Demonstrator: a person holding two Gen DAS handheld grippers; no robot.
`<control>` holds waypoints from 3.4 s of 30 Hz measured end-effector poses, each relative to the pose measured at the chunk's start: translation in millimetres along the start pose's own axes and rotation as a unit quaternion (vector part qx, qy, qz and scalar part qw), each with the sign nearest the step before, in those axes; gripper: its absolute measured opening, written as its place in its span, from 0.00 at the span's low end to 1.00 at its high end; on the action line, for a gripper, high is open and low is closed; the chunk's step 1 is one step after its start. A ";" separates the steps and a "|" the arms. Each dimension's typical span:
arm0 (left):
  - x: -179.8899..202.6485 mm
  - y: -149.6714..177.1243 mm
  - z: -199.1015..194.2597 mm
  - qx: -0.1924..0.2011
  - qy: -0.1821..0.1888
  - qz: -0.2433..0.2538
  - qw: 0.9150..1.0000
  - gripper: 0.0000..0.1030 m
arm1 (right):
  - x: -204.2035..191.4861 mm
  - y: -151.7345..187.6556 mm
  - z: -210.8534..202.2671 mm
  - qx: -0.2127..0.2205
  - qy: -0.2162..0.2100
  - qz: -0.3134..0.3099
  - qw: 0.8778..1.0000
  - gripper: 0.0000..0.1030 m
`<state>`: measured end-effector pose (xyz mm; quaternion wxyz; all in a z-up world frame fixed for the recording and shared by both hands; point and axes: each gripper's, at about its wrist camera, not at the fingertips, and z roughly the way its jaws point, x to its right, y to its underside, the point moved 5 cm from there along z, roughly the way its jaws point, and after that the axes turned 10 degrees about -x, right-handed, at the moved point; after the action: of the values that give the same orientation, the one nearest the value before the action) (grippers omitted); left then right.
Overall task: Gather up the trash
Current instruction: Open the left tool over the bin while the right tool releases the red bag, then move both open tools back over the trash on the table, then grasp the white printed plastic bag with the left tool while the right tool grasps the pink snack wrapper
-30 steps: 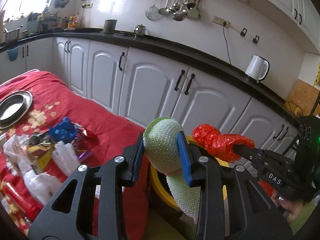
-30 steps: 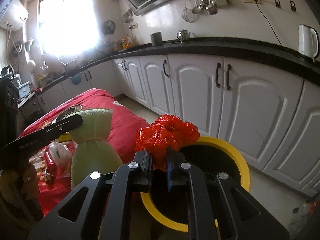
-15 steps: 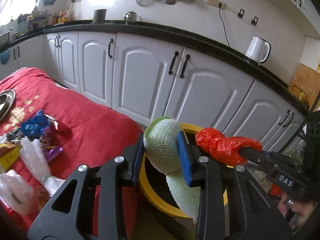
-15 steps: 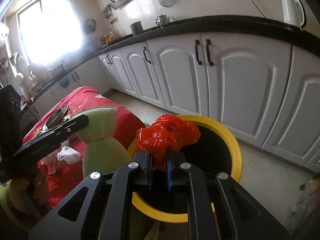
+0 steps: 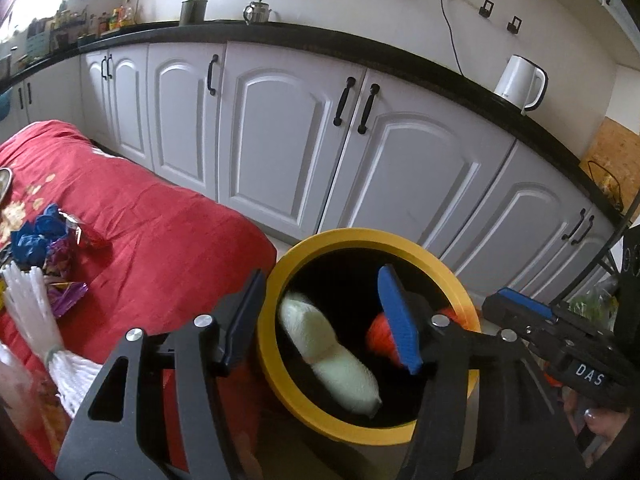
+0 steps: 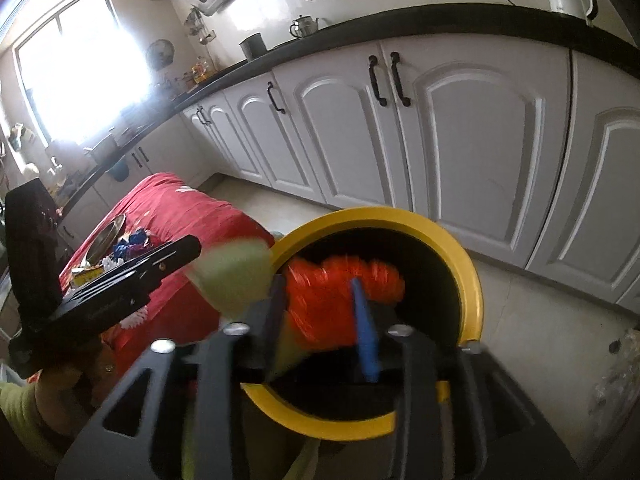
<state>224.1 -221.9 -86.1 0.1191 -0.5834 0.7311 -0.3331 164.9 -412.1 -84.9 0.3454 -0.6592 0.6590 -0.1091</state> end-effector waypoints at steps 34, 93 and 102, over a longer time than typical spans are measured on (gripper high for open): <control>-90.7 20.4 -127.2 0.113 -0.083 -0.083 0.987 0.89 | -124.0 0.1 -34.5 0.072 -0.029 -0.169 0.983 0.73; -303.6 71.9 -114.4 0.001 -0.124 -0.327 0.937 0.73 | -290.6 76.6 109.7 -0.134 -0.105 -0.313 0.934 0.57; -295.4 70.4 -109.0 0.001 -0.110 -0.304 0.946 0.39 | -284.5 76.6 120.7 -0.156 -0.108 -0.301 0.934 0.33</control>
<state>194.2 98.4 -111.9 0.0926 -0.8110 0.5008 -0.2879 145.9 -97.7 -131.3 0.2578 -0.8802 0.3971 -0.0319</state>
